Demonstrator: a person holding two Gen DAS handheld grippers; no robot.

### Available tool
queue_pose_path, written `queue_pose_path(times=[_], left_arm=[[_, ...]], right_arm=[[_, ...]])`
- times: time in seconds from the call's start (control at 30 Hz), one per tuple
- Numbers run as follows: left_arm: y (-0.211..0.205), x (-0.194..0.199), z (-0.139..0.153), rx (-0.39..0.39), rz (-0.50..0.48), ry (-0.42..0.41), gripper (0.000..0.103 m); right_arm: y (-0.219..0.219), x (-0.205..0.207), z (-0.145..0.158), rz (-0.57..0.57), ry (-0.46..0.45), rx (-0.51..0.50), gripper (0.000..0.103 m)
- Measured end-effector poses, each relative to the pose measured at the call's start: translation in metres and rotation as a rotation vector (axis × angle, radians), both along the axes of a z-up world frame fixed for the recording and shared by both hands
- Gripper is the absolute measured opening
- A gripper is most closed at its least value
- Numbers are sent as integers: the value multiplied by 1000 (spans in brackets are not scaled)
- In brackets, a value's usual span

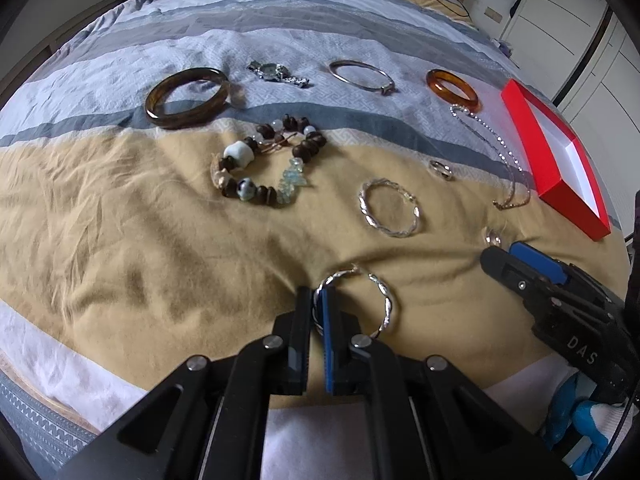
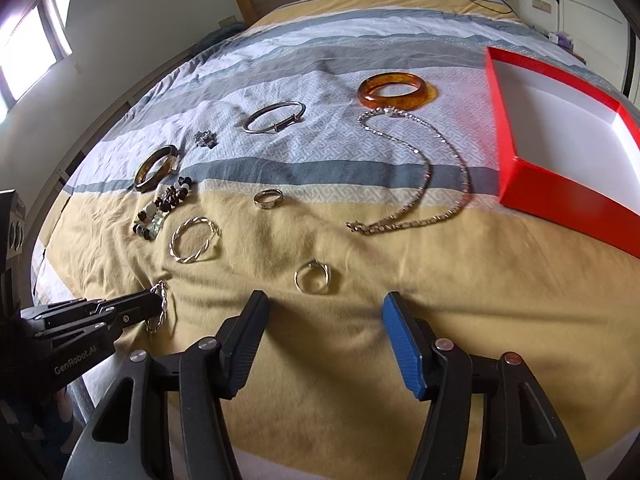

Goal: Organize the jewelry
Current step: 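Grasp the large twisted silver hoop with left tool while right tool grasps small silver ring, then carry the hoop and the ring in both tools over the red box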

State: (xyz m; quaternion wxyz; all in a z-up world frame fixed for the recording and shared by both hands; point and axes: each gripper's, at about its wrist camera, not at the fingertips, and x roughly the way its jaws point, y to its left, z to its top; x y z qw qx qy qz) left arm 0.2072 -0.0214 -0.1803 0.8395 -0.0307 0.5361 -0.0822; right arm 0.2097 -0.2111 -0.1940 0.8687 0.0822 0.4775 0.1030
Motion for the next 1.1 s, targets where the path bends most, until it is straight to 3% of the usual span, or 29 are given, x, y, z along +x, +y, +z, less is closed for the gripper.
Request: queue_pose_path(times=[0.1,0.27,0.33,0.67,1.1], left_arm=[[2,1,0,-4,0,-2,5],[1,1,0,0,-1,-5,5],[0,0,2,5,-1,-7,5],[13,-20,36,37,45,-61,5],[5,-80,95,58,22,-157,5]], right_arm=[[4,8,-5,2,5,14,50],[6,15,-13,12,19,8,24],[7,16,-14,17,29,7,20],[5,-2,12,46,3,7,19],[-23,-76,73,0,-109,14,19]])
